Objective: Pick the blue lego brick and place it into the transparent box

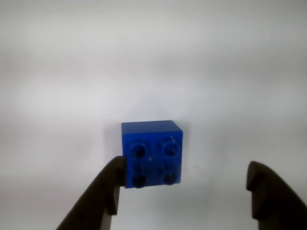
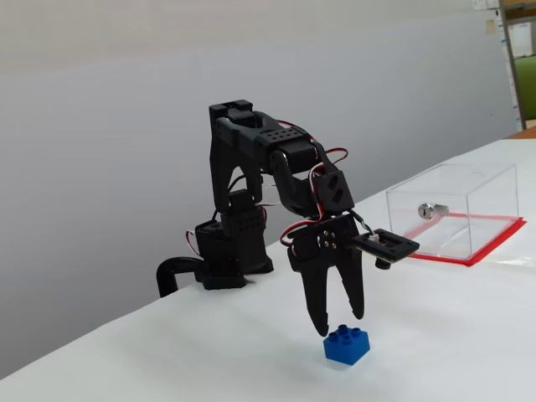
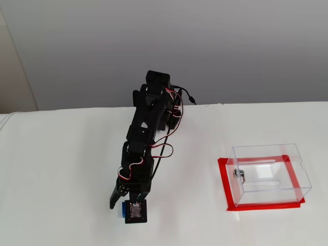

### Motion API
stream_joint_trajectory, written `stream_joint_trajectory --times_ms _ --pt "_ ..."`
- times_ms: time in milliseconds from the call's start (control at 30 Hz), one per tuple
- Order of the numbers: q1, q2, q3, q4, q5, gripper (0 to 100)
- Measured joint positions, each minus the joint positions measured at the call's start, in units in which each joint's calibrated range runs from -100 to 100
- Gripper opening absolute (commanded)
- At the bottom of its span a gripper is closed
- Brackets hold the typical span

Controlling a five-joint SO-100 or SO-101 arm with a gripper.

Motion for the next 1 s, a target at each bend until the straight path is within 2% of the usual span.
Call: stream_joint_trajectory --times_ms 1000 --pt "-0.3 6.5 0.0 0.0 0.0 27"
